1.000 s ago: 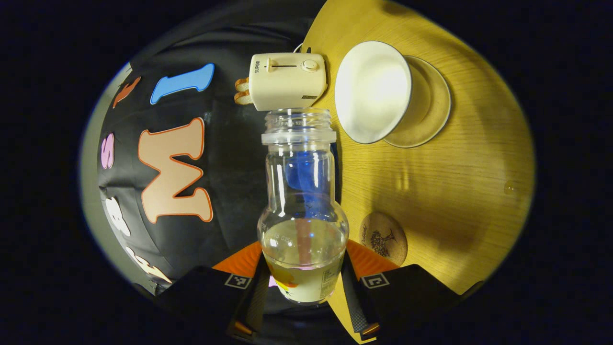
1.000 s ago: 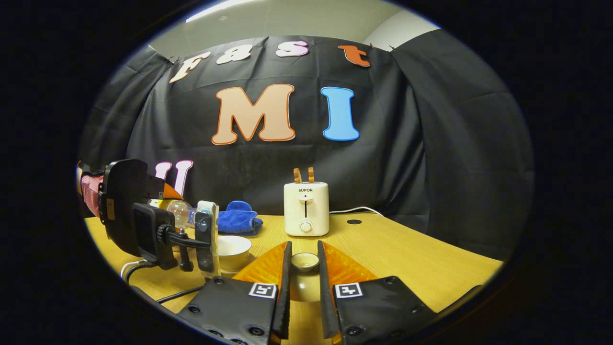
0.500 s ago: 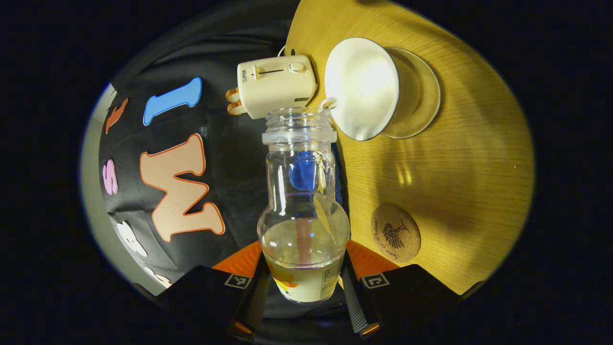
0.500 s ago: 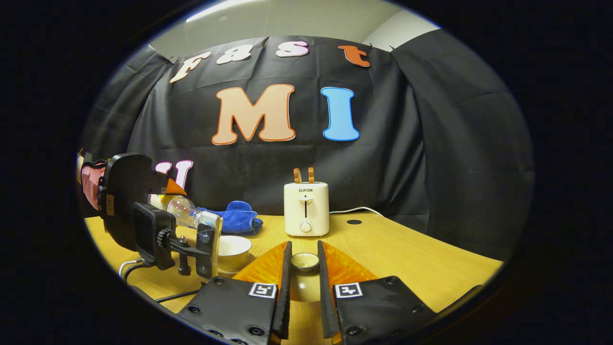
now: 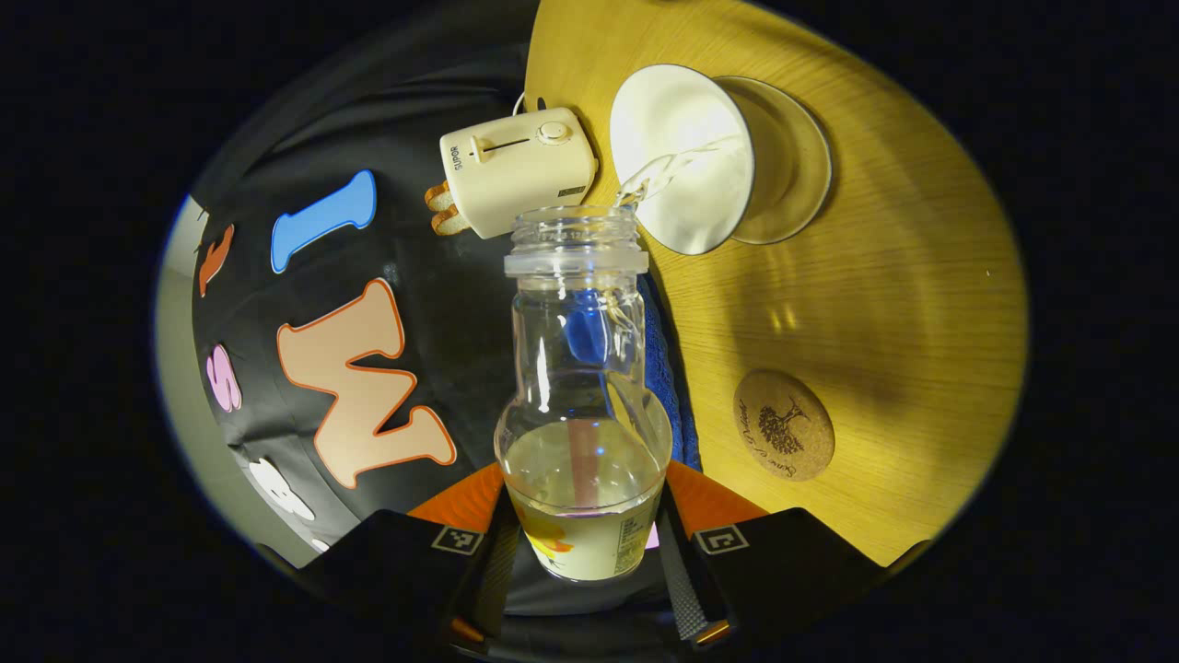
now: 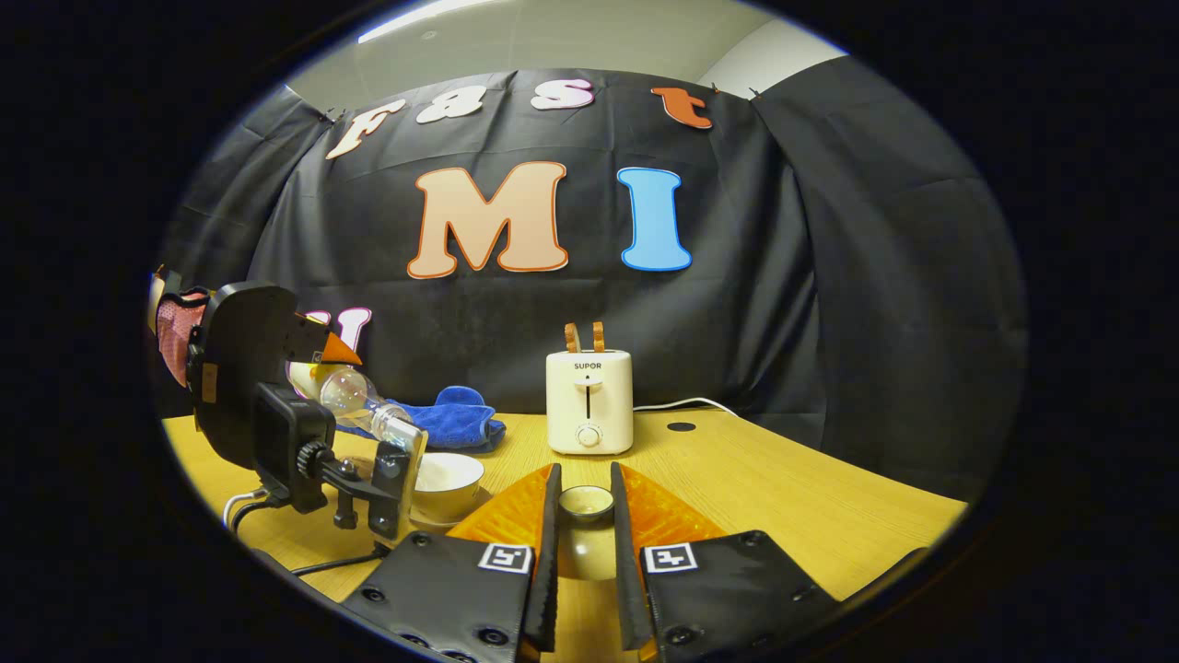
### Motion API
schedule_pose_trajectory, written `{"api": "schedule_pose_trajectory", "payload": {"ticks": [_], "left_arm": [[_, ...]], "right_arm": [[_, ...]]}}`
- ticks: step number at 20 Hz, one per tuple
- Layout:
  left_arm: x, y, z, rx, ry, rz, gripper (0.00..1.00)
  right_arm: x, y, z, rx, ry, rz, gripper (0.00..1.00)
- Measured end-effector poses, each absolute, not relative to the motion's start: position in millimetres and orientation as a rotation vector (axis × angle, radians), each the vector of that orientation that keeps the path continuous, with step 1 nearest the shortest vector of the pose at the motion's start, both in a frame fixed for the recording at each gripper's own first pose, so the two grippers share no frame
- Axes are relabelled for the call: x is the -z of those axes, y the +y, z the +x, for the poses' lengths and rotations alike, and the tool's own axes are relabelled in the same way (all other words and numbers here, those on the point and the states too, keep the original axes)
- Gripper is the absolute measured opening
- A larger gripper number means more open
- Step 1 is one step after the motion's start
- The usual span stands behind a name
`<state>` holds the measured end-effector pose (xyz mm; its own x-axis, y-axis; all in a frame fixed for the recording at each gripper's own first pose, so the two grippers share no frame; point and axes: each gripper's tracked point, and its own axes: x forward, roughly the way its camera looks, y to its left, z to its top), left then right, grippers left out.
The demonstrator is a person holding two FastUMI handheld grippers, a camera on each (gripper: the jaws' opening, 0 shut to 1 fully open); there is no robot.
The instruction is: Open the teacup lid with one hand, grasp the water bottle and pour water into the teacup with the other hand; after pouring, place the water bottle on the coaster and then close the teacup lid.
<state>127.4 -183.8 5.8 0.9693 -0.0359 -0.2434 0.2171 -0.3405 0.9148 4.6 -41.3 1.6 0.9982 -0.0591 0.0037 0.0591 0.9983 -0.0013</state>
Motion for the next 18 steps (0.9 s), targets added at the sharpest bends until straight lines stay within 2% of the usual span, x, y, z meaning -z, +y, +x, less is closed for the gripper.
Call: {"api": "schedule_pose_trajectory", "payload": {"ticks": [18], "left_arm": [[-35.4, -195.2, 131.5, 0.244, 0.039, 2.073, 0.67]], "right_arm": [[-1.8, -41.4, 5.0, 0.059, -0.002, -0.001, 0.29]]}}
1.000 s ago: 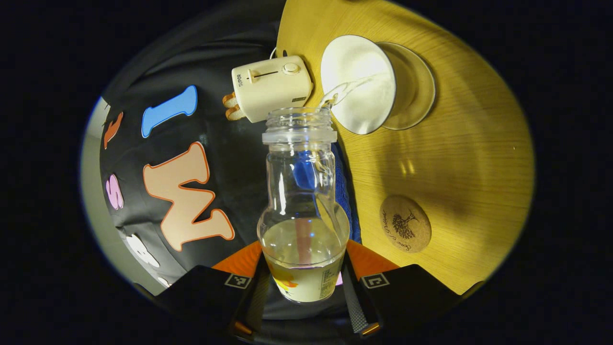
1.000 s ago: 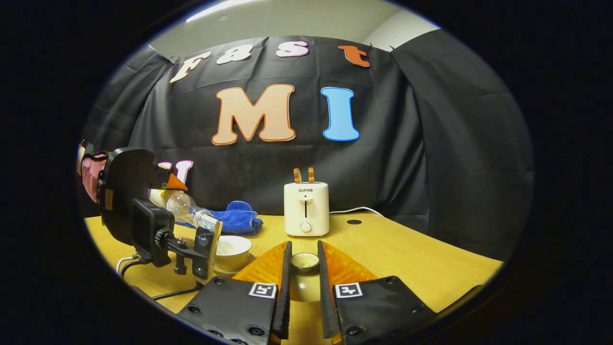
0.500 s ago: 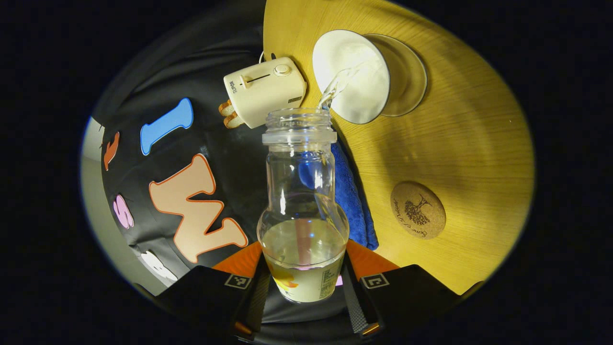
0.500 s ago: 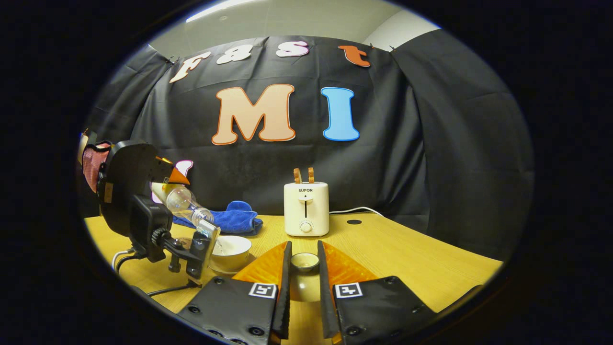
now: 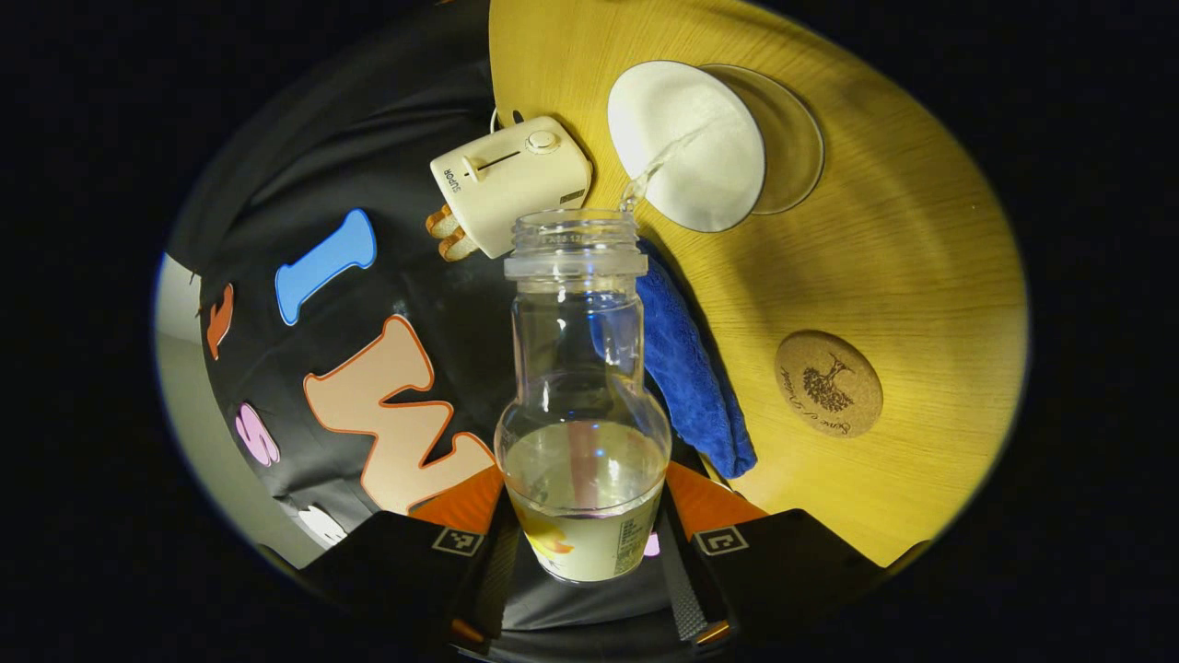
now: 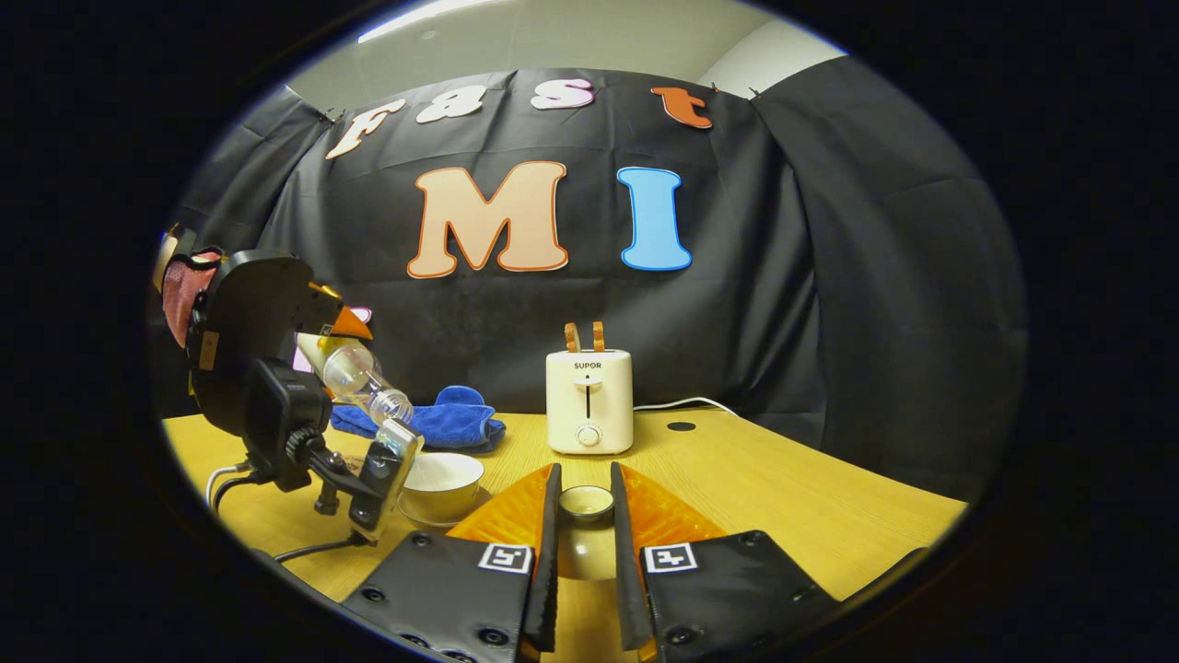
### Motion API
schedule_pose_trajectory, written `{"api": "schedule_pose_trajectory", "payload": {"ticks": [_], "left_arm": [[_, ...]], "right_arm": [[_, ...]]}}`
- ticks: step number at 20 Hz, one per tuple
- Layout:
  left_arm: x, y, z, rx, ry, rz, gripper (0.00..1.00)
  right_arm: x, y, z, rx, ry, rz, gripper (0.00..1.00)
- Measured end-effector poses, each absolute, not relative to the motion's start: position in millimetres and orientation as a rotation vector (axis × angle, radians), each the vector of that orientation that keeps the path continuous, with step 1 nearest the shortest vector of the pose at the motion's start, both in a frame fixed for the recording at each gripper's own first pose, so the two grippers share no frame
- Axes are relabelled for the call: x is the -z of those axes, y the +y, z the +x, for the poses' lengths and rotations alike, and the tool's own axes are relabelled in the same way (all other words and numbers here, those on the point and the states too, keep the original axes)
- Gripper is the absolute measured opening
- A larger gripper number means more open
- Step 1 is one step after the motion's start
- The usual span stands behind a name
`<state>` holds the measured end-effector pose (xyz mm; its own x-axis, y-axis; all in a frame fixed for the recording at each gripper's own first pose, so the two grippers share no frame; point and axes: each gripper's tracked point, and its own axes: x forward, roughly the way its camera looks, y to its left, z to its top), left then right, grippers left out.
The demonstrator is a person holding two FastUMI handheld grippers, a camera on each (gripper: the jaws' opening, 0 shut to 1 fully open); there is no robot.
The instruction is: Open the teacup lid with one hand, grasp the water bottle and pour water into the teacup with the other hand; after pouring, place the water bottle on the coaster and then close the teacup lid.
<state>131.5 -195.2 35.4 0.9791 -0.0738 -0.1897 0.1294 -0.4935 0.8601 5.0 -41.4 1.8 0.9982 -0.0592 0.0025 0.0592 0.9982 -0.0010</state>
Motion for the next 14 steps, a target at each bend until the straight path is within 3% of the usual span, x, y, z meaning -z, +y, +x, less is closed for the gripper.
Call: {"api": "schedule_pose_trajectory", "payload": {"ticks": [14], "left_arm": [[-23.5, -195.0, 134.9, 0.276, 0.053, 2.026, 0.67]], "right_arm": [[-0.7, -40.9, 5.5, 0.060, -0.004, -0.001, 0.29]]}}
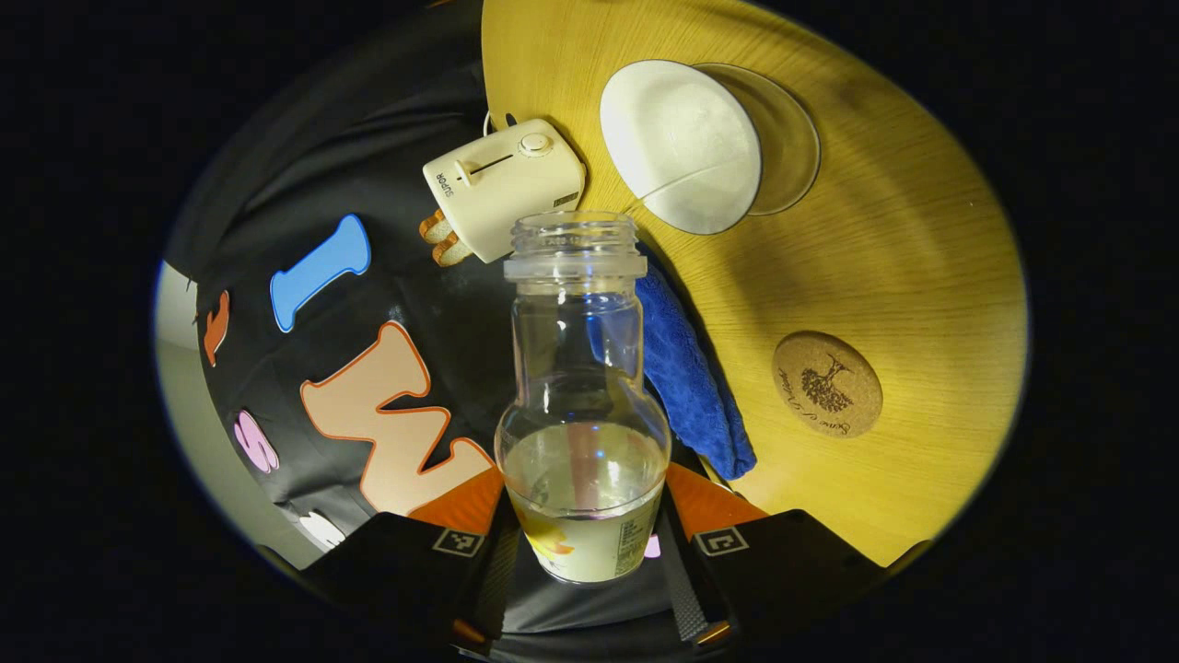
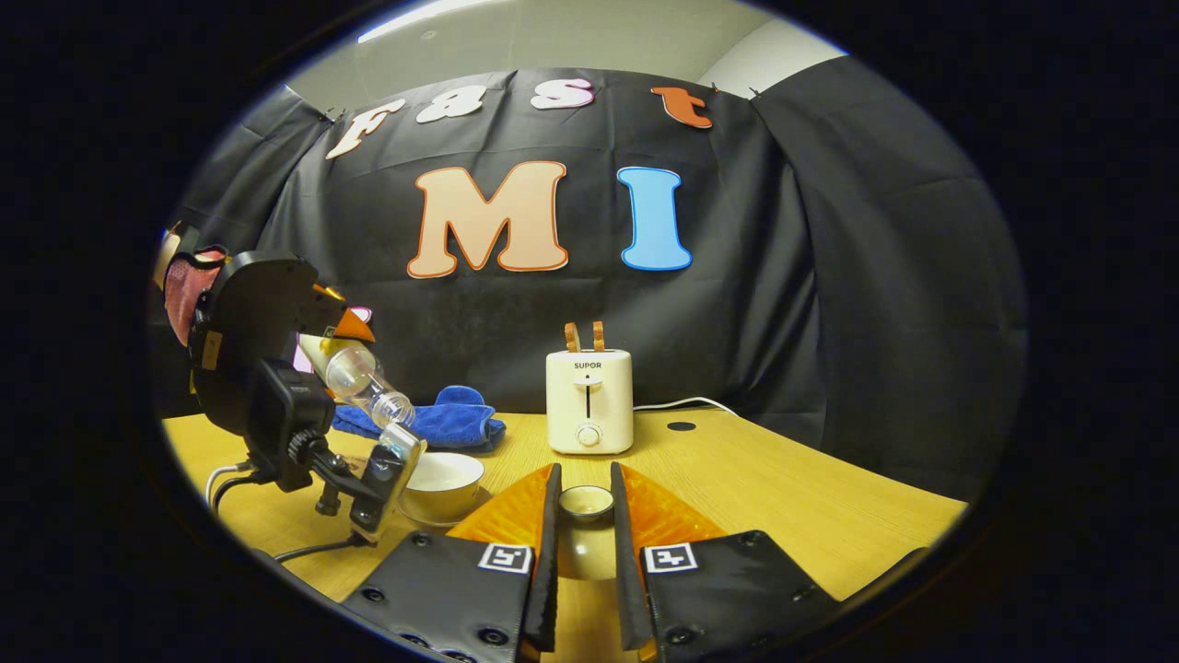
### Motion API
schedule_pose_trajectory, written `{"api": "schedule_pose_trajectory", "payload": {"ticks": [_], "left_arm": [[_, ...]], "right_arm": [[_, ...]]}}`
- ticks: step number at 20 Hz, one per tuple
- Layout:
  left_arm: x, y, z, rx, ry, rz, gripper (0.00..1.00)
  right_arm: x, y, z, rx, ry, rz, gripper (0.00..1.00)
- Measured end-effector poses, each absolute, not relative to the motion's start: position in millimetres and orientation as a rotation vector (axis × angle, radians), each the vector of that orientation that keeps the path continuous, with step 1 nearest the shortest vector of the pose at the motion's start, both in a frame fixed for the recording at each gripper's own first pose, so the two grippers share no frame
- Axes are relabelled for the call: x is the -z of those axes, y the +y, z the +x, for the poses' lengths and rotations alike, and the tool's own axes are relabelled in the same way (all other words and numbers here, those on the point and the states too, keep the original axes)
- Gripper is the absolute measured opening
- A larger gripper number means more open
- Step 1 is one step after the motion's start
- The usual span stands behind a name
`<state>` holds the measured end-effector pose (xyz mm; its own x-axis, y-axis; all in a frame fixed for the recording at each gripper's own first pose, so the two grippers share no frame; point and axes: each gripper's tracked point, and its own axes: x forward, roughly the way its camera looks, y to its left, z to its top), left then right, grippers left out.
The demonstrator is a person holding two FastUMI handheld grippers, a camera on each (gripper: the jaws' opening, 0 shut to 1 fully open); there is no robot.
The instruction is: Open the teacup lid with one hand, grasp the water bottle and pour water into the teacup with the other hand; after pouring, place the water bottle on the coaster and then close the teacup lid.
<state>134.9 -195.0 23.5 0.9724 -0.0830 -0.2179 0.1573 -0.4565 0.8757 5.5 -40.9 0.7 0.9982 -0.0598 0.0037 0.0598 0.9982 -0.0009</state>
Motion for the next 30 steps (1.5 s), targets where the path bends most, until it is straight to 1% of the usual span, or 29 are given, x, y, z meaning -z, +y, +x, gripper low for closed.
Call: {"api": "schedule_pose_trajectory", "payload": {"ticks": [5, 6, 7, 9, 14, 15, 19, 21, 25, 27, 30], "left_arm": [[5.6, -192.1, 130.4, 0.348, 0.099, 1.726, 0.67], [12.8, -190.8, 128.7, 0.362, 0.117, 1.635, 0.65], [24.2, -189.1, 127.7, 0.382, 0.151, 1.530, 0.67], [37.7, -192.1, 124.8, 0.409, 0.187, 1.321, 0.67], [27.5, -193.3, 111.0, 0.397, 0.174, 0.832, 0.66], [26.1, -191.7, 111.2, 0.398, 0.178, 0.752, 0.66], [14.3, -188.8, 119.3, 0.380, 0.153, 0.455, 0.66], [11.3, -186.9, 120.7, 0.382, 0.149, 0.348, 0.66], [15.1, -178.6, 127.1, 0.361, 0.132, 0.256, 0.66], [17.3, -178.2, 128.2, 0.363, 0.128, 0.195, 0.66], [19.8, -180.9, 131.7, 0.367, 0.113, 0.139, 0.66]], "right_arm": [[-0.5, -40.9, 5.7, 0.060, -0.005, -0.001, 0.30], [-0.7, -40.6, 6.0, 0.060, -0.004, -0.001, 0.30], [0.0, -40.9, 5.8, 0.060, -0.004, -0.001, 0.29], [-0.4, -40.9, 6.3, 0.060, -0.004, -0.001, 0.29], [-0.1, -40.9, 5.4, 0.060, -0.003, -0.001, 0.30], [0.1, -40.7, 5.9, 0.060, -0.003, -0.001, 0.29], [-0.2, -41.2, 5.8, 0.060, -0.002, -0.001, 0.29], [0.0, -41.2, 5.6, 0.060, -0.002, -0.001, 0.29], [-0.3, -41.3, 5.4, 0.060, -0.001, -0.001, 0.29], [0.0, -41.4, 5.6, 0.060, -0.001, -0.001, 0.31], [-0.2, -41.4, 5.6, 0.060, -0.001, -0.002, 0.29]]}}
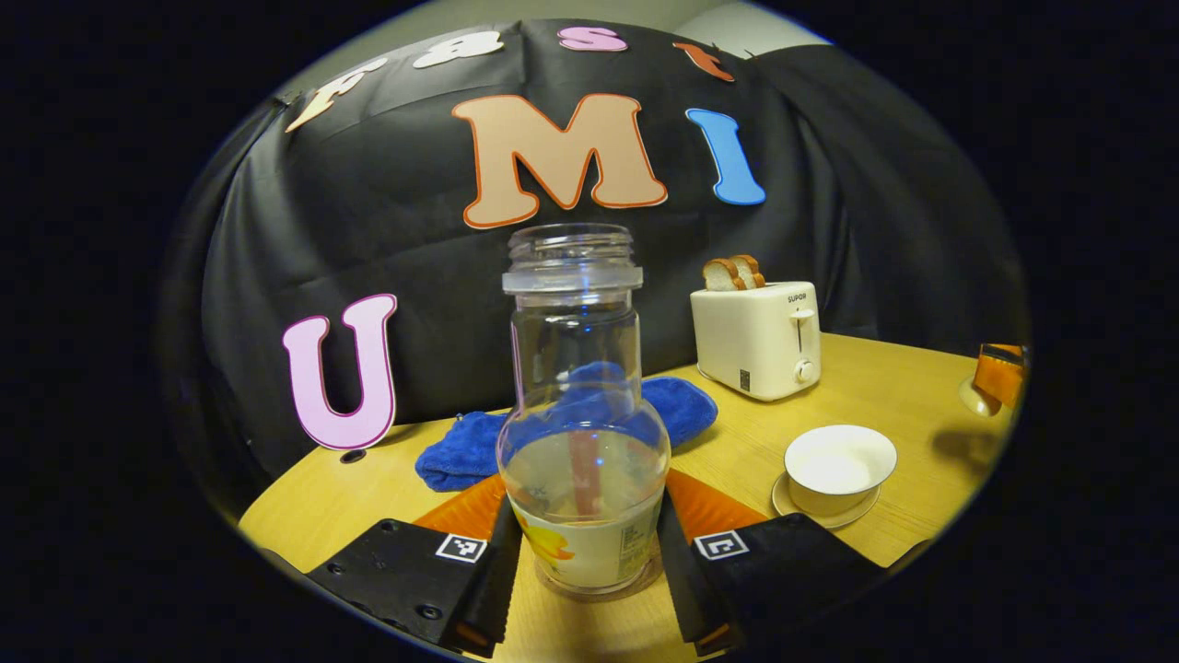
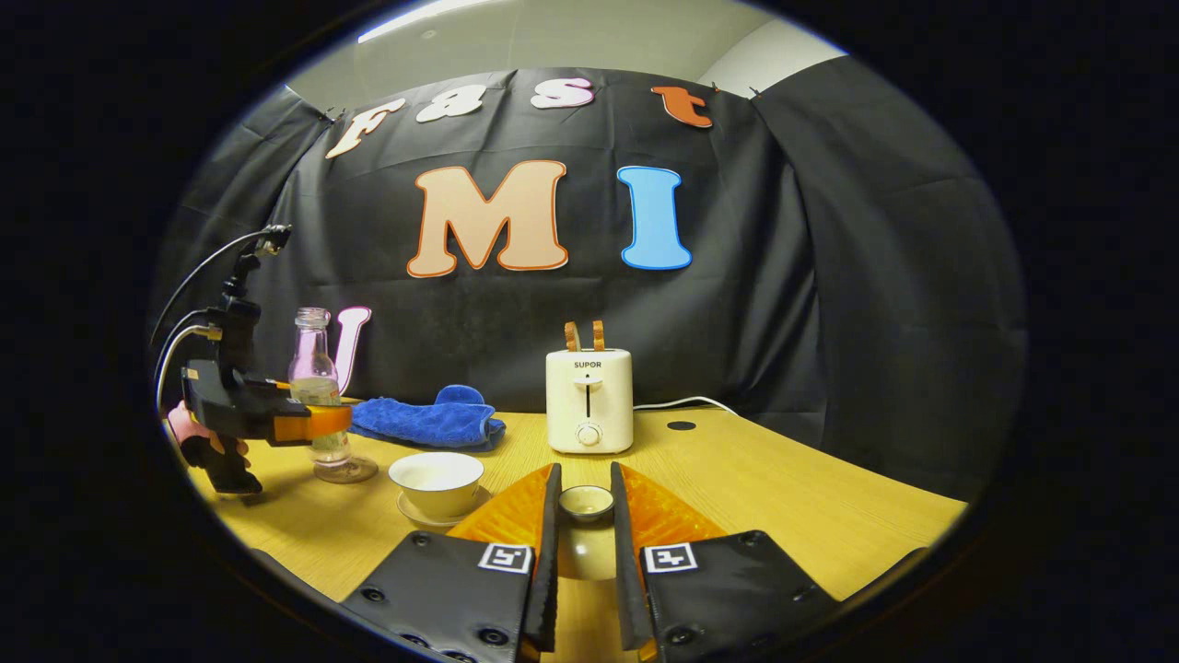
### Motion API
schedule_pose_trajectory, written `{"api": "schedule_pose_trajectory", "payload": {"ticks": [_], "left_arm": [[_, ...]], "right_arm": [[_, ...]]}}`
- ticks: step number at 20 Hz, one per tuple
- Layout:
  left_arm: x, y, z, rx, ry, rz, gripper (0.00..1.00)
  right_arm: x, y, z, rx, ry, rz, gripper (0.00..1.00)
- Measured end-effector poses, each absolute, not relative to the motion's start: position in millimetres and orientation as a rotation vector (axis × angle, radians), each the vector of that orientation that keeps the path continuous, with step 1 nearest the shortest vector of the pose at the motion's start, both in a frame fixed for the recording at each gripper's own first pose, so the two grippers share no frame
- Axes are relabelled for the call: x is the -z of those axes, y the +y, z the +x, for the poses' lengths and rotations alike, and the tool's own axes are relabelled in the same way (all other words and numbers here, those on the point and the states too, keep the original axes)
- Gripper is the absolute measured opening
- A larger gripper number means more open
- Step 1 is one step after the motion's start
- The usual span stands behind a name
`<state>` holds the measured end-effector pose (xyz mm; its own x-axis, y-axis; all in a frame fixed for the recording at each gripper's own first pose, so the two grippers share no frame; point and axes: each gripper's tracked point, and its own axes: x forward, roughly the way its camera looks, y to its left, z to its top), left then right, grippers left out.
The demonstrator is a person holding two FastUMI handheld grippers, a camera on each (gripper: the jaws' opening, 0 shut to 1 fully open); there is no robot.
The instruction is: Open the teacup lid with one hand, grasp the water bottle and pour water into the teacup with the other hand; after pouring, place the water bottle on the coaster and then close the teacup lid.
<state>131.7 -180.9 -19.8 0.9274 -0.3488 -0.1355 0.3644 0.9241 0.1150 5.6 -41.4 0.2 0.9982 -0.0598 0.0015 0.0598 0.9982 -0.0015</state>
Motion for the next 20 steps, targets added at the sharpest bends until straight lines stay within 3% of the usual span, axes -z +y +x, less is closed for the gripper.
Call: {"api": "schedule_pose_trajectory", "payload": {"ticks": [8, 20], "left_arm": [[38.1, -167.7, 144.1, 0.349, 0.155, 0.009, 0.66], [33.8, -178.9, 147.7, 0.396, 0.173, 0.028, 0.69]], "right_arm": [[-0.2, -42.4, 5.8, 0.065, -0.001, -0.002, 0.29], [-0.3, -42.2, 5.6, 0.065, -0.002, -0.002, 0.29]]}}
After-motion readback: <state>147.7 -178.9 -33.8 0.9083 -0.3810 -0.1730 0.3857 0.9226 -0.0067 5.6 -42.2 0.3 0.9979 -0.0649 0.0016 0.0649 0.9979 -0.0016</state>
